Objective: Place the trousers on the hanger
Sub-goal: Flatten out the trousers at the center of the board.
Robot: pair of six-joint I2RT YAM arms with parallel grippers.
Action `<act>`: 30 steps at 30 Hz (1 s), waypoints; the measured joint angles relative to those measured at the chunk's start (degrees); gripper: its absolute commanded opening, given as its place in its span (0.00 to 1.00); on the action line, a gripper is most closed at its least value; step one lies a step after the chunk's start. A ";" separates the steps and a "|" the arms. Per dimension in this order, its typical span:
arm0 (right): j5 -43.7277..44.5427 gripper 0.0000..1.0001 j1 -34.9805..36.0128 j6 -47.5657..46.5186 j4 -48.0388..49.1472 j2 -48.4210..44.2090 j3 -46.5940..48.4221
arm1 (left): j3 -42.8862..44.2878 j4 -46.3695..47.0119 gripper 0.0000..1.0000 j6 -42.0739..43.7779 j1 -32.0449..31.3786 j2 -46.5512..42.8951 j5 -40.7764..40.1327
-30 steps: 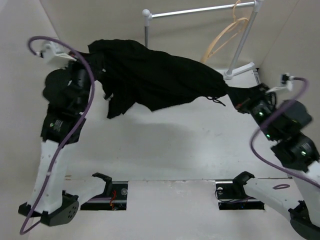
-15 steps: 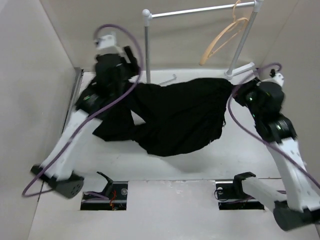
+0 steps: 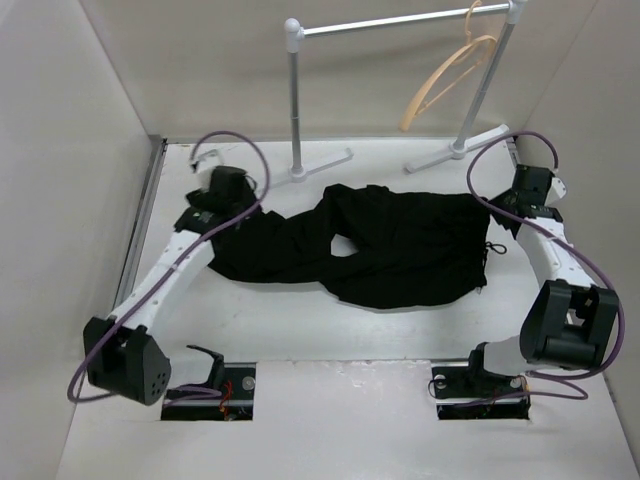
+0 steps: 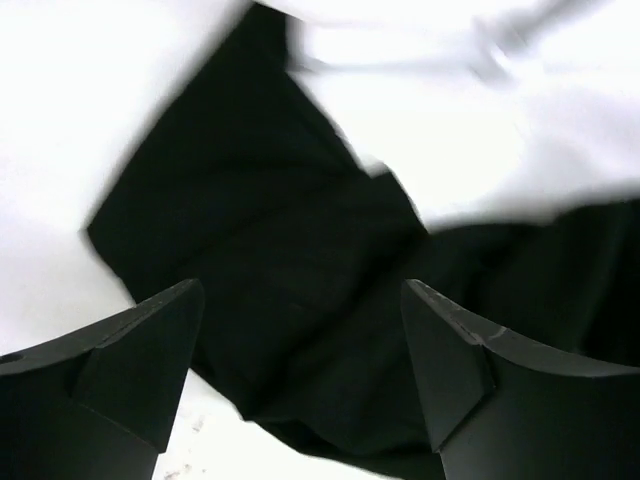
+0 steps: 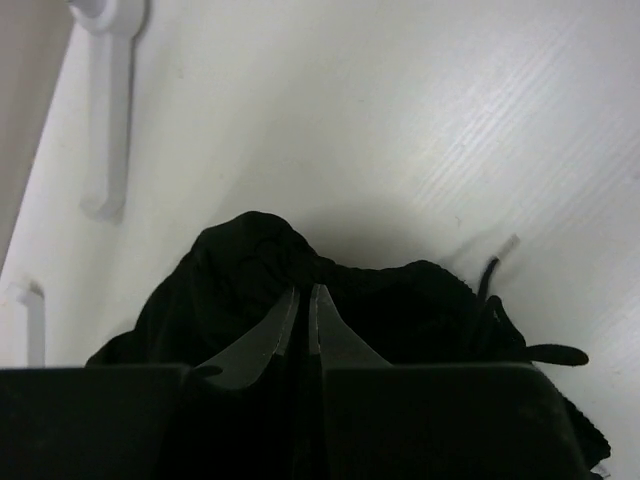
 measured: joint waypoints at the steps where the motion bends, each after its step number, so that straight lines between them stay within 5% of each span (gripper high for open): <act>1: -0.13 0.20 0.13 -0.02 0.63 0.00 0.00 | -1.77 0.79 0.76 -1.64 3.28 -2.03 0.76; 5: -0.20 0.56 1.51 0.04 1.66 -0.83 -0.50 | -6.58 5.01 0.75 -7.21 14.34 -1.77 5.14; 8: -0.13 0.65 3.58 -0.15 1.99 -4.11 -3.04 | -7.67 7.48 0.67 -9.64 18.78 4.09 8.92; 11: 0.35 0.67 7.78 -0.22 1.77 -9.68 -7.15 | -7.58 8.26 0.56 -10.67 20.09 9.01 12.37; 25: 1.66 0.69 30.56 0.24 -6.84 -34.42 -22.62 | -19.56 2.93 0.52 -12.79 17.20 0.87 18.38; 30: 1.57 0.69 30.71 0.55 -8.33 -35.85 -24.81 | -19.76 4.46 0.23 -14.27 15.67 2.82 19.17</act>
